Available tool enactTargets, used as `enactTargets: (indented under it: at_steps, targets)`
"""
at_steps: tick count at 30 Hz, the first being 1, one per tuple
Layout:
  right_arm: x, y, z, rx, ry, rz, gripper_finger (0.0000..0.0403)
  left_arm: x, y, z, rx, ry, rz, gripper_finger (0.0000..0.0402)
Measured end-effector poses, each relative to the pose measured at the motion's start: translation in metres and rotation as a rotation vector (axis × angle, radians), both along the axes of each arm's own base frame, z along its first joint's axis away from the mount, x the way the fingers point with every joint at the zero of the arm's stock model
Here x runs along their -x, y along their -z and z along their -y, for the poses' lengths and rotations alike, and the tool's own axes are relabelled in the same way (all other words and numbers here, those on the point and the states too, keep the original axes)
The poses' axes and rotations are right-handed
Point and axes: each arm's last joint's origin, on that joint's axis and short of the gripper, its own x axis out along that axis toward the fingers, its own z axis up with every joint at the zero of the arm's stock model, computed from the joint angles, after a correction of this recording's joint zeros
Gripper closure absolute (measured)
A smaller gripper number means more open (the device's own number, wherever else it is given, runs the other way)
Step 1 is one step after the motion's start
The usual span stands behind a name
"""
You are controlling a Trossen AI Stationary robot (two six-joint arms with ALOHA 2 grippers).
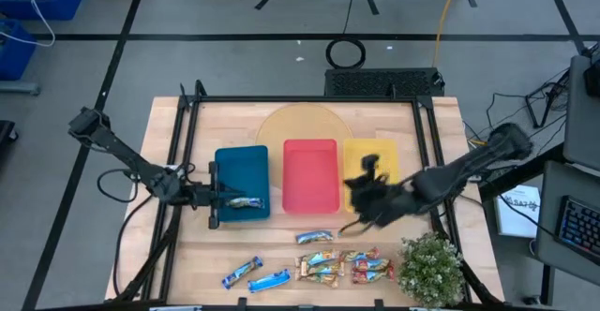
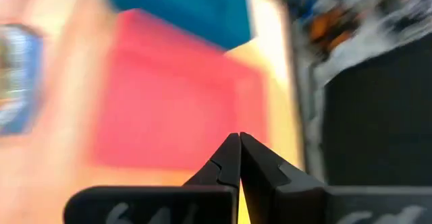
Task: Pick and place Granola Bars by type
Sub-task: Put the top red granola bar into the yellow bin
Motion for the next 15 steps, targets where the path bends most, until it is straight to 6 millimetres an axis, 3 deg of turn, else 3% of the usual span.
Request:
enactTargets:
  at_steps: [6,15]
  targets:
    - [-0.029,0.020,-0.048,-0.244,0.021,-0.188,0.0381,-0.001,0.005,-0.002,0.011,-0.016,-0.041,0.0371]
    - [-0.042,0.073,-0.085,-0.400,-0.002,-0.397,0.0240,-0.002,0.005,-0.004,-0.036,-0.023,-0.044,0.0371]
